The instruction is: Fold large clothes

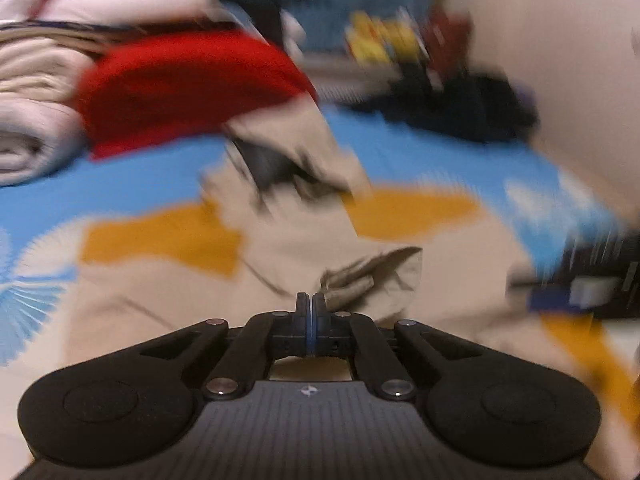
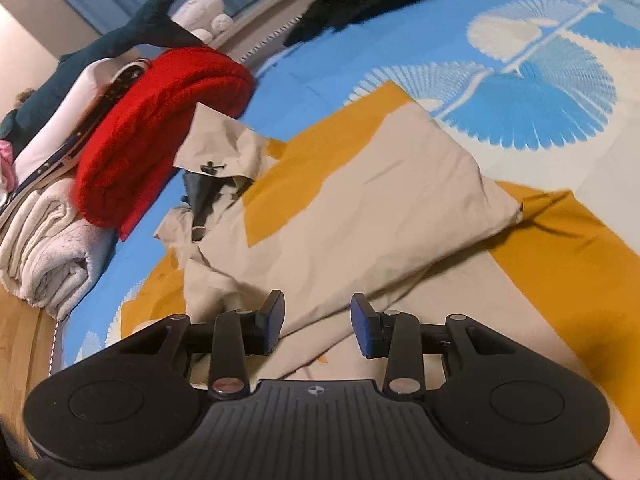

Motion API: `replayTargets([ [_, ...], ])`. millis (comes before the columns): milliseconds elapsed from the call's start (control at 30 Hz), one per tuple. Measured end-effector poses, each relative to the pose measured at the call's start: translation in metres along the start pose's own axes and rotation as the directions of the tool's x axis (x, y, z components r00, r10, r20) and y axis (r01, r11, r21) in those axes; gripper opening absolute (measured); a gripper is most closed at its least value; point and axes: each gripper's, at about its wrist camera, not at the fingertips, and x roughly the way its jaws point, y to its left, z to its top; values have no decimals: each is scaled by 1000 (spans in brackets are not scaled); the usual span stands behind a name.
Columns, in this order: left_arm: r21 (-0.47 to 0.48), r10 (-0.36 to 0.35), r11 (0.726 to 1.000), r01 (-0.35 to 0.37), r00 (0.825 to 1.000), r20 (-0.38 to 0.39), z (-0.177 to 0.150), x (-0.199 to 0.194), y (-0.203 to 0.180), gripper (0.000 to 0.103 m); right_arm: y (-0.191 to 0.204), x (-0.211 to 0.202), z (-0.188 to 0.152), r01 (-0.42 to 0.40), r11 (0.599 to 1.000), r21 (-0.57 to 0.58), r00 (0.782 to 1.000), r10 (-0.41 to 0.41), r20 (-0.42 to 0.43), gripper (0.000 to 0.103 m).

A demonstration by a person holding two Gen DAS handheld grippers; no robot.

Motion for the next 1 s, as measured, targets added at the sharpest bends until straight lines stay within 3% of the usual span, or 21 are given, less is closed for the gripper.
replayTargets([
  [67, -81, 48, 996, -40, 993, 110, 14, -32, 21, 0, 3, 0, -2, 5, 1000, -11, 1000, -5, 2, 39],
  [133, -146, 131, 984, -102, 970, 203, 19, -59, 42, 0, 6, 1, -4, 3, 1000, -21, 1000, -3, 2, 39],
  [200, -219, 183, 967, -131, 955, 234, 22, -74, 64, 0, 8, 2, -5, 5, 999, -32, 1000, -5, 0, 39],
  [233, -241, 168, 964, -113, 960, 225, 22, -73, 73, 0, 9, 3, -6, 11, 999, -38, 1000, -11, -1, 39],
  [267, -248, 118, 966, -69, 975, 189, 22, -66, 80, 1, 9, 5, -8, 15, 999, -42, 1000, -15, -2, 39],
  [333, -223, 27, 975, -11, 997, 66, 18, -40, 80, 6, 9, 7, -10, 19, 999, -46, 1000, -19, -11, 39],
  [433, -31, -42, 999, 41, 998, -41, 4, -10, 46, 23, 9, 11, -13, 29, 999, -39, 999, -30, -21, 39],
  [500, 79, -58, 995, 63, 996, -69, -7, 7, 20, 25, 8, 12, -14, 31, 999, -34, 999, -32, -26, 39],
  [567, 137, -92, 985, 107, 989, -114, -20, 22, -3, 38, 8, 12, -14, 31, 999, -34, 999, -32, -28, 39],
  [633, 175, -91, 978, 114, 987, -133, -32, 29, -17, 69, 9, 11, -13, 27, 999, -38, 999, -28, -30, 39],
  [700, 230, -81, 967, 108, 989, -124, -42, 34, -31, 88, 7, 11, -12, 29, 999, -39, 999, -30, -32, 39],
  [800, 350, -52, 933, 86, 993, -104, -54, 46, -52, 86, 6, 11, -11, 29, 999, -26, 999, -30, -41, 39],
  [967, 457, 11, 888, 43, 993, -114, -66, 56, -58, 53, 7, 12, -11, 21, 1000, -23, 998, -22, -50, 39],
  [1000, 465, 4, 884, 52, 993, -117, -66, 55, -57, 41, 8, 11, -10, 18, 999, -27, 999, -19, -46, 39],
])
